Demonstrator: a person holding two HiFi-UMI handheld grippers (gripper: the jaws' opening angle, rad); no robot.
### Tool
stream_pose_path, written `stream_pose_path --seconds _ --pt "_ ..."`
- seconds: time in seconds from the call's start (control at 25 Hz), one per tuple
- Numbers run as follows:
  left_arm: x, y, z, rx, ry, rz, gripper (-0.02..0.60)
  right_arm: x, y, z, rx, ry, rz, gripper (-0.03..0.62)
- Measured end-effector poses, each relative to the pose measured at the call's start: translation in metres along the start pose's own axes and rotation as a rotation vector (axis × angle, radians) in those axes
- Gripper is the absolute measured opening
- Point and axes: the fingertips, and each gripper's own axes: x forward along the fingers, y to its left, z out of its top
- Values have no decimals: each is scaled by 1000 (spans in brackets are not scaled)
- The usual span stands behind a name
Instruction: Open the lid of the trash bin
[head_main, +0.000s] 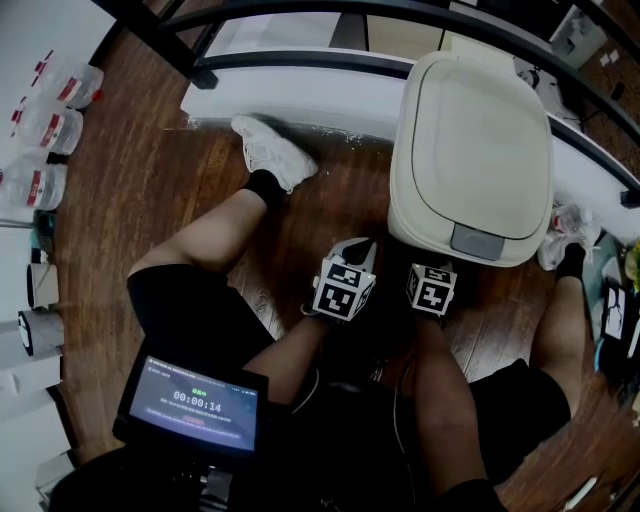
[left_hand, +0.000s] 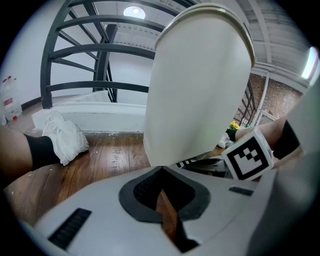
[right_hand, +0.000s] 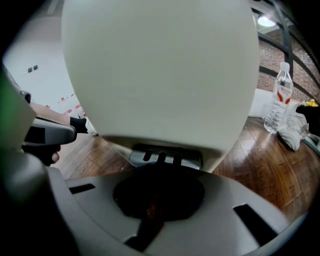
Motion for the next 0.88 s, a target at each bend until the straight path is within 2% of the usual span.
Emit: stream_pose_path --seconds 0.24,0.44,0.68,0.88 --pt "-8 0 4 -8 -20 5 -2 -16 -4 1 134 -78 4 5" --pt "-9 -2 3 -36 -35 8 -2 -26 6 8 54 -111 0 5" --pt "-18 -21 6 30 -71 -2 -2 -44 25 5 -63 -134 15 5" --pt "-30 -27 2 -2 -89 1 -2 -63 37 4 -107 -163 49 5"
